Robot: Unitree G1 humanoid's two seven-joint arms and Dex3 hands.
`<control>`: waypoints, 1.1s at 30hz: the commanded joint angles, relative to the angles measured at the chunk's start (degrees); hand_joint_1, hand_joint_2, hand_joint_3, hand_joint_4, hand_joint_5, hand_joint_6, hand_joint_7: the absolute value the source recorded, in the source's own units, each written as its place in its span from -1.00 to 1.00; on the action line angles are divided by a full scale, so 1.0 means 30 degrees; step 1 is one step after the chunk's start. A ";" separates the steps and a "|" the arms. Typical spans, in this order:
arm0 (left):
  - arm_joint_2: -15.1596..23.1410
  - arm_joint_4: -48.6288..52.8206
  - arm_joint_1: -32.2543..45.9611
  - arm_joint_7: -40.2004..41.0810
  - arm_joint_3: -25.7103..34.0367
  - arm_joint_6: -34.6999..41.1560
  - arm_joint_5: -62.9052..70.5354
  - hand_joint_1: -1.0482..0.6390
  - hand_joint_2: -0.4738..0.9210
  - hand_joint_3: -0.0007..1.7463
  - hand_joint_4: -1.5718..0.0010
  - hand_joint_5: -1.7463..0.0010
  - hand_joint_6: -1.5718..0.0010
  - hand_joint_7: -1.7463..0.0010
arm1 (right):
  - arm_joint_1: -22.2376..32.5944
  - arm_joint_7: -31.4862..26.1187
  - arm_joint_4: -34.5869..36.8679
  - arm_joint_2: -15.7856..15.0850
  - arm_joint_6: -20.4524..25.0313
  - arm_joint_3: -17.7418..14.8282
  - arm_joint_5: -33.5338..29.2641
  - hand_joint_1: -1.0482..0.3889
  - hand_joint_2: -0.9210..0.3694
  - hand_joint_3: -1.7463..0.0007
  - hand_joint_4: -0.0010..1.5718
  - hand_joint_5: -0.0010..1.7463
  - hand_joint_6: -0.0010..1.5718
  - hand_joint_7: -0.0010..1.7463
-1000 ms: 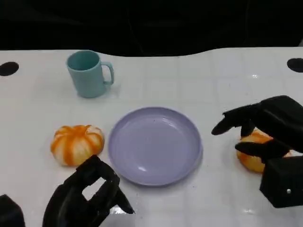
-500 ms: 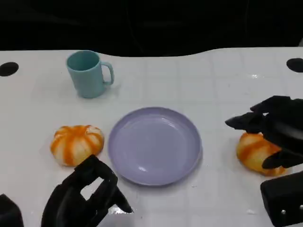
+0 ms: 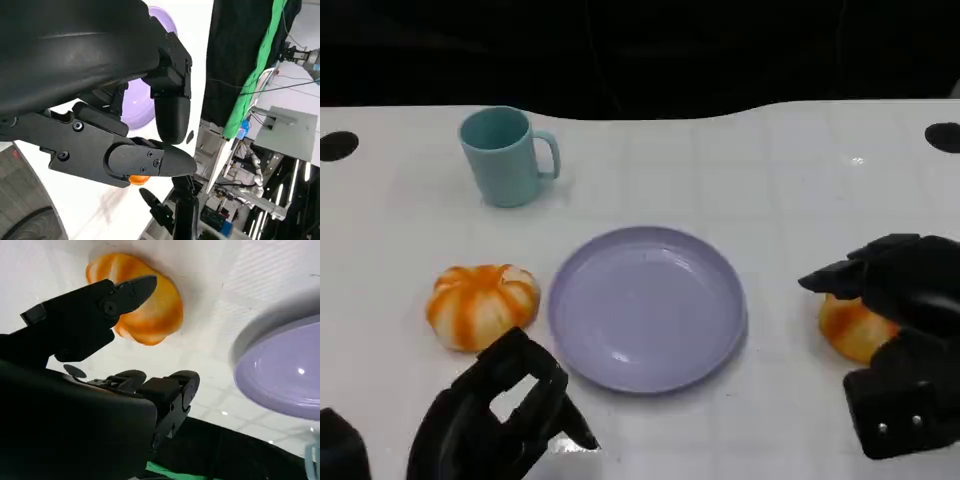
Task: Grasp the bread from the table and place it into the plate.
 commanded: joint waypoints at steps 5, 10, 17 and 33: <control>0.0182 0.0440 -0.0056 -0.0168 0.0171 -0.0418 0.0030 -0.48 1.00 -0.71 0.13 -1.00 0.37 -0.90 | -0.1693 -0.1388 0.2949 0.0694 0.0446 0.1095 -0.0851 0.21 -0.72 0.99 -0.54 -0.89 -0.41 -1.00; 0.0201 0.0504 -0.0092 -0.0178 0.0191 -0.0392 -0.0032 -0.47 1.00 -0.73 0.13 -1.00 0.35 -0.90 | -0.2420 -0.1868 0.4260 0.0960 0.0679 0.1386 -0.0820 0.19 -0.74 0.99 -0.53 -0.92 -0.41 -1.00; 0.0227 0.0537 -0.0083 -0.0201 0.0212 -0.0483 0.0003 -0.47 1.00 -0.73 0.14 -1.00 0.36 -0.92 | -0.2980 -0.1940 0.5014 0.1060 0.1046 0.1664 -0.0780 0.17 -0.77 0.99 -0.55 -0.95 -0.42 -1.00; 0.0293 0.0126 0.0033 -0.0060 0.0073 -0.0359 0.0100 -0.49 1.00 -0.76 0.13 -1.00 0.33 -0.90 | -0.3736 0.0377 0.5453 0.0503 0.2368 0.2065 -0.0736 0.05 -0.83 0.99 -0.50 -0.97 -0.40 -0.99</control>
